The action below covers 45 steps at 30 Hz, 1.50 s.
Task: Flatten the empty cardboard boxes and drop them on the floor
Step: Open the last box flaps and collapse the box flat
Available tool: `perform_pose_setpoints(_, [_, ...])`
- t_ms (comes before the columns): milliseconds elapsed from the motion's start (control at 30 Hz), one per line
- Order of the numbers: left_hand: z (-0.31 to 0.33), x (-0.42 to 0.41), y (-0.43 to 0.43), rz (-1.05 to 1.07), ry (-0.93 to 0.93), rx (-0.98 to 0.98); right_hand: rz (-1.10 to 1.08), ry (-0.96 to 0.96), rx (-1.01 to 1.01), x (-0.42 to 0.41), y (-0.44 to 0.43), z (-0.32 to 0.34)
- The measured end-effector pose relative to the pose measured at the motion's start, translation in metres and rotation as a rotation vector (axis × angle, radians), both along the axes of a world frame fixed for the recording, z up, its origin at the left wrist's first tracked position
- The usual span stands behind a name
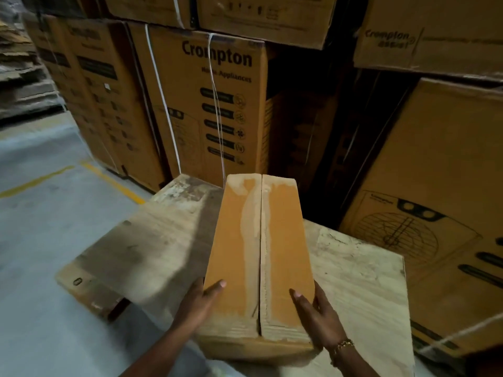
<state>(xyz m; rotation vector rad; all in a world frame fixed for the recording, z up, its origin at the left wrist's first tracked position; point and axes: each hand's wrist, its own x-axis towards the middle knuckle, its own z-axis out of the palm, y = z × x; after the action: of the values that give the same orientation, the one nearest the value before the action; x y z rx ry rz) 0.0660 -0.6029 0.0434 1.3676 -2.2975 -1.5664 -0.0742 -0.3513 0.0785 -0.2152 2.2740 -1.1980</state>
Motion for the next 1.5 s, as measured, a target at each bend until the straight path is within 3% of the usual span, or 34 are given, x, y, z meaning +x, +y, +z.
perform_pose_setpoints(167, [-0.012, -0.004, -0.003, -0.097, -0.073, -0.202, 0.154, 0.435, 0.377, 0.009, -0.036, 0.012])
perform_pose_setpoints(367, [-0.017, -0.004, -0.009, -0.141, -0.118, -0.251, 0.51, 0.539, 0.607, 0.023, -0.081, 0.035])
perform_pose_setpoints(467, [-0.019, -0.001, -0.012, -0.12, -0.049, -0.215, 0.441, 0.61, 0.52, 0.013, -0.068, 0.07])
perform_pose_setpoints(533, [-0.018, 0.0, -0.01, -0.134, -0.015, -0.371, 0.348, 0.66, 0.532, -0.002, -0.042, 0.094])
perform_pose_setpoints(667, [0.002, -0.009, 0.006, -0.263, 0.057, -0.764, 0.299, 0.74, 0.881, -0.03, 0.019, 0.102])
perform_pose_setpoints(767, [0.02, -0.025, 0.031, -0.477, 0.031, -0.81, 0.289, 0.642, 0.968, -0.028, 0.043, 0.069])
perform_pose_setpoints(867, [0.031, -0.042, 0.052, -0.626, -0.086, -0.763, 0.299, 0.49, 0.894, -0.011, 0.043, 0.022])
perform_pose_setpoints(967, [0.047, -0.042, 0.054, -0.633, -0.123, -0.705, 0.231, 0.29, 0.654, 0.011, 0.03, -0.011])
perform_pose_setpoints(1067, [0.082, -0.017, 0.034, -0.517, 0.051, -0.612, 0.189, 0.193, 0.489, 0.016, 0.026, -0.022])
perform_pose_setpoints(1200, [0.112, 0.03, -0.033, -0.223, 0.184, -0.459, 0.207, 0.198, 0.468, 0.013, 0.029, -0.025])
perform_pose_setpoints(1267, [0.107, 0.051, -0.073, -0.152, 0.023, -0.516, 0.198, 0.187, 0.441, 0.011, 0.029, -0.029])
perform_pose_setpoints(1333, [0.087, 0.064, -0.099, -0.207, -0.31, -0.615, 0.165, 0.175, 0.403, 0.008, 0.03, -0.036])
perform_pose_setpoints(1400, [0.059, 0.065, -0.103, -0.305, -0.498, -0.723, 0.157, 0.172, 0.397, 0.007, 0.029, -0.038])
perform_pose_setpoints(1467, [0.035, 0.056, -0.087, -0.372, -0.419, -0.678, 0.199, 0.2, 0.422, 0.01, 0.027, -0.027])
perform_pose_setpoints(1500, [0.022, 0.049, -0.075, -0.362, -0.308, -0.556, 0.227, 0.237, 0.431, 0.009, 0.026, -0.025])
